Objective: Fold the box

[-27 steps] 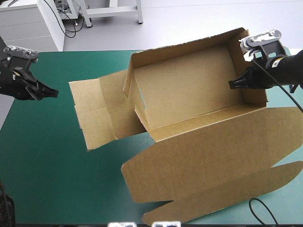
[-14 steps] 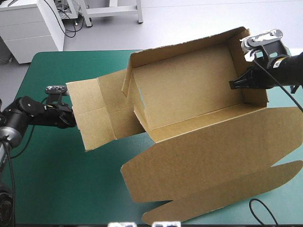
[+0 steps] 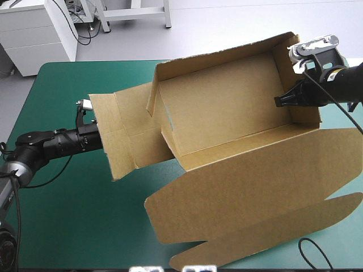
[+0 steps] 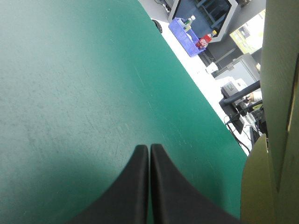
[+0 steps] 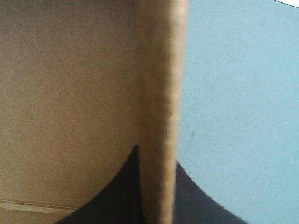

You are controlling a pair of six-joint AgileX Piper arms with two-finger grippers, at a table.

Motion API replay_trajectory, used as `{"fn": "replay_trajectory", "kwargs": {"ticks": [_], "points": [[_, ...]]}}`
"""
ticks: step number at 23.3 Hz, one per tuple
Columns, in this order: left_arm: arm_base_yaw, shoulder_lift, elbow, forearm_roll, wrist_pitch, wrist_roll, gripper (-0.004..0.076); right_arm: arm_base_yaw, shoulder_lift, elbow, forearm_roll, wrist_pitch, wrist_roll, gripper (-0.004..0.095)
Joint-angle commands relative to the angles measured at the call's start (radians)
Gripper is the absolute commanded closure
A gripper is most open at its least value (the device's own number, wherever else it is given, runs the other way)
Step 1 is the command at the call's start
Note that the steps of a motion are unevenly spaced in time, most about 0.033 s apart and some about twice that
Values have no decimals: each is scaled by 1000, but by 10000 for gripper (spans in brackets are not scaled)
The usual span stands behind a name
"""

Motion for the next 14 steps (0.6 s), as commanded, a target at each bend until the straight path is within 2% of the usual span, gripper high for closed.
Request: {"fn": "replay_trajectory", "kwargs": {"ticks": [1, 6, 14], "points": [[-40, -36, -29, -77, 123, -1, 731, -11, -35, -33, 37, -6, 2, 927], [-131, -36, -95, -83, 123, -9, 731, -11, -30, -33, 33, -15, 4, 927], [-167, -36, -284, -82, 123, -160, 731, -11, -27, -33, -32, -49, 38, 927]]}}
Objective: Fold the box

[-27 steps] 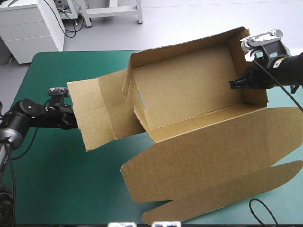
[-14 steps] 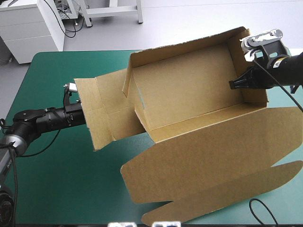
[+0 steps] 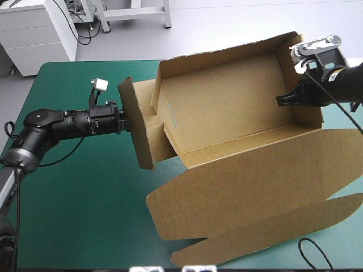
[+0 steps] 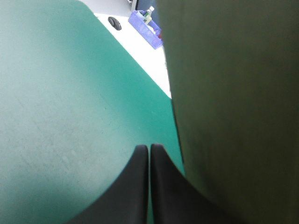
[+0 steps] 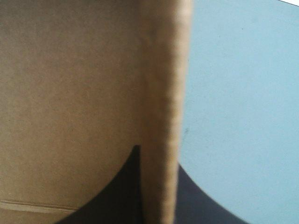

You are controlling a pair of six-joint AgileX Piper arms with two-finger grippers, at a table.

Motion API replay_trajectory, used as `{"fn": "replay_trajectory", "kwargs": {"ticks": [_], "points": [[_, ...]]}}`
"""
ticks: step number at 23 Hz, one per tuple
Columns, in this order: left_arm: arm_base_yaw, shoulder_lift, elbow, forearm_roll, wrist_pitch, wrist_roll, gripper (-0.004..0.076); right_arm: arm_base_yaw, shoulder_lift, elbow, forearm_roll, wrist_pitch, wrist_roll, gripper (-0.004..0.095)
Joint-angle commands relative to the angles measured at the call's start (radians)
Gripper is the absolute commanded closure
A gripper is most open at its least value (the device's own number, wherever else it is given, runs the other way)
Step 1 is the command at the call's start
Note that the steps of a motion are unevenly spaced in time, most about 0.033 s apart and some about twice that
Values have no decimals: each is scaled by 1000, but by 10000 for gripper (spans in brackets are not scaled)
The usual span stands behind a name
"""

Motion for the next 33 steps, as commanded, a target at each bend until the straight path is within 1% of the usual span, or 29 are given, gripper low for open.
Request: {"fn": "replay_trajectory", "kwargs": {"ticks": [1, 4, 10, 12, 14, 15, 16, 17, 18, 19, 20, 26, 33], "points": [[-11, -36, -90, -78, 106, -55, 731, -11, -26, -33, -14, -53, 26, 927], [-20, -36, -126, -78, 106, -76, 731, -11, -19, -33, -16, -62, 28, 927], [-20, -36, -142, -68, 106, -123, 727, -11, -17, -33, -14, -118, 54, 927], [-20, -36, -142, -68, 106, -123, 703, -11, -17, -33, -13, -148, 68, 927], [-20, -36, -142, -68, 106, -123, 605, -11, -15, -33, -11, -163, 68, 927], [-20, -36, -142, -68, 106, -123, 504, -11, -12, -33, -9, -162, 77, 927], [-20, -36, -142, -72, 106, -123, 437, -11, -5, -33, -9, -162, 84, 927], [-20, -36, -142, -85, 106, -123, 309, -11, 2, -33, -9, -162, 86, 927], [-20, -36, -142, -96, 106, -123, 245, -11, 8, -33, -7, -162, 86, 927], [-20, -36, -142, -124, 106, -123, 156, -9, 10, -34, -5, -162, 86, 927], [-22, -36, -148, -133, 106, -123, 135, -9, 12, -34, -4, -168, 86, 927], [-116, -36, -148, -162, 106, -113, 136, -9, 12, -36, 2, -186, 97, 925], [-130, -36, -149, -195, 101, -98, 136, -9, 12, -36, 2, -182, 105, 925]]}}
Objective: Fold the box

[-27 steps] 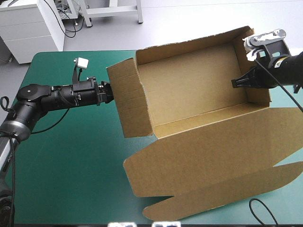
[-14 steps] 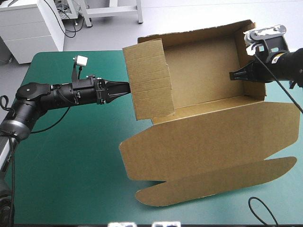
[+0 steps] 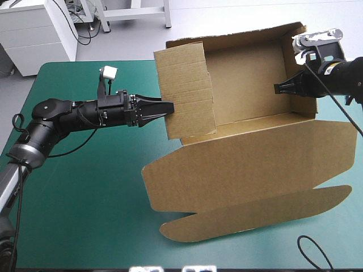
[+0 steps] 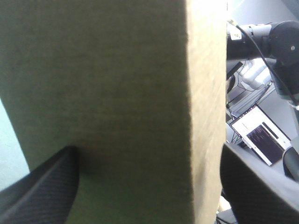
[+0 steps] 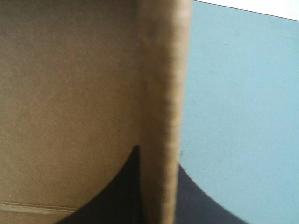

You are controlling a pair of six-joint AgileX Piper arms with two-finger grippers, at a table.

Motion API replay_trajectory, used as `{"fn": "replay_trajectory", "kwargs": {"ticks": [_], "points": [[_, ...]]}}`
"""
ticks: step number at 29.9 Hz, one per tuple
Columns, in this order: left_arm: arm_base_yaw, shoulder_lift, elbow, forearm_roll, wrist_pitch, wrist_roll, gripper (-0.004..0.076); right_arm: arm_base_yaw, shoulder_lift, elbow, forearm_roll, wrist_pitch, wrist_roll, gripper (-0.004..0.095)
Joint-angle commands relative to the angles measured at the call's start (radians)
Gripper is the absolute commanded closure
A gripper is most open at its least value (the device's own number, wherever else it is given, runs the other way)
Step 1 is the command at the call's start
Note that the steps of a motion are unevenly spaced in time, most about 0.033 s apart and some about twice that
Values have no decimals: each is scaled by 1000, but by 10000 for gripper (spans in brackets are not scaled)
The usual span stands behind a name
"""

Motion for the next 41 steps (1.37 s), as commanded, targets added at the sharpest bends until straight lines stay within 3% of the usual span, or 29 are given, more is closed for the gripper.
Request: {"fn": "replay_trajectory", "kwargs": {"ticks": [1, 5, 9, 17, 23, 35, 41], "points": [[-8, -36, -32, -93, 87, 7, 138, -9, -29, -36, 29, -70, 18, 925], [-9, -36, -58, -45, 31, 1, 139, -5, -29, -36, 53, -89, 25, 925], [-39, -36, -174, 118, -75, -112, 139, 28, -29, -36, 33, -106, 46, 919], [-149, -36, -458, 669, -252, -483, 145, 105, -5, -37, -23, -172, 166, 919], [-221, -36, -534, 1045, -336, -726, 197, 113, 9, -40, 13, -198, 195, 920], [-339, 14, -542, 1402, -389, -973, 214, 115, 24, -40, 58, -224, 208, 919], [-427, 33, -578, 1711, -375, -1147, 219, 139, 44, -40, 56, -220, 208, 919]]}}
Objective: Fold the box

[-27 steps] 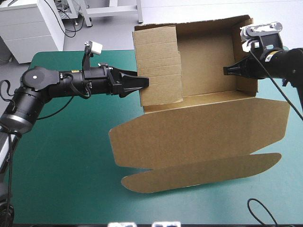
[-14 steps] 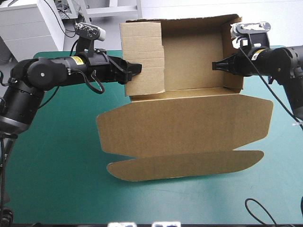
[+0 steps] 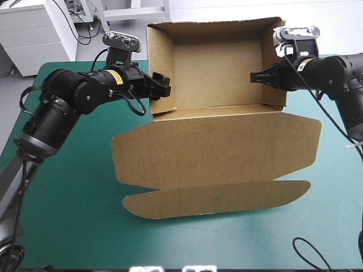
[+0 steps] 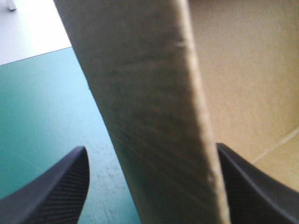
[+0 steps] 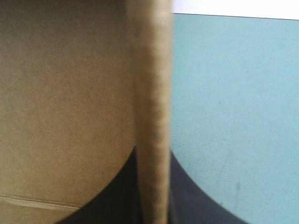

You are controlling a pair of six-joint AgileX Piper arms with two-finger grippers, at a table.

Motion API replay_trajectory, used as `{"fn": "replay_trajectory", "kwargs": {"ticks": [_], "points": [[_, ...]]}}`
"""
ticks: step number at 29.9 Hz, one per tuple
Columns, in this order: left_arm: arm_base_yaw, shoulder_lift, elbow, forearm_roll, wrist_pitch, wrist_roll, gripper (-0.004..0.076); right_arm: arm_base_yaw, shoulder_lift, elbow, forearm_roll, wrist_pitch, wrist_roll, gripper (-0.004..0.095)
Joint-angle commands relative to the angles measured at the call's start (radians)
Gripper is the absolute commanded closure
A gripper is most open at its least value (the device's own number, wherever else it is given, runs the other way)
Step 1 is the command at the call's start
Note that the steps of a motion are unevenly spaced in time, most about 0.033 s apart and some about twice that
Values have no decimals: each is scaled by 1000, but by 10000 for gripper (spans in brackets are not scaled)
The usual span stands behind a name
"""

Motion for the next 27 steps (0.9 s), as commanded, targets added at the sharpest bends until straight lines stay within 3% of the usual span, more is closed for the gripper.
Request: {"fn": "replay_trajectory", "kwargs": {"ticks": [1, 4, 13, 27], "points": [[-58, -28, -54, 217, -47, -118, 229, 24, -24, -37, 41, -82, 14, 919], [-101, -28, -60, 340, -34, -170, 298, 47, -7, -37, 36, -84, 20, 919], [-129, -2, -62, 392, 36, -161, 715, 107, 20, -37, -31, -68, 42, 920], [-129, 77, -62, 370, 124, -109, 731, 109, 49, -37, -132, 78, 31, 920]]}}
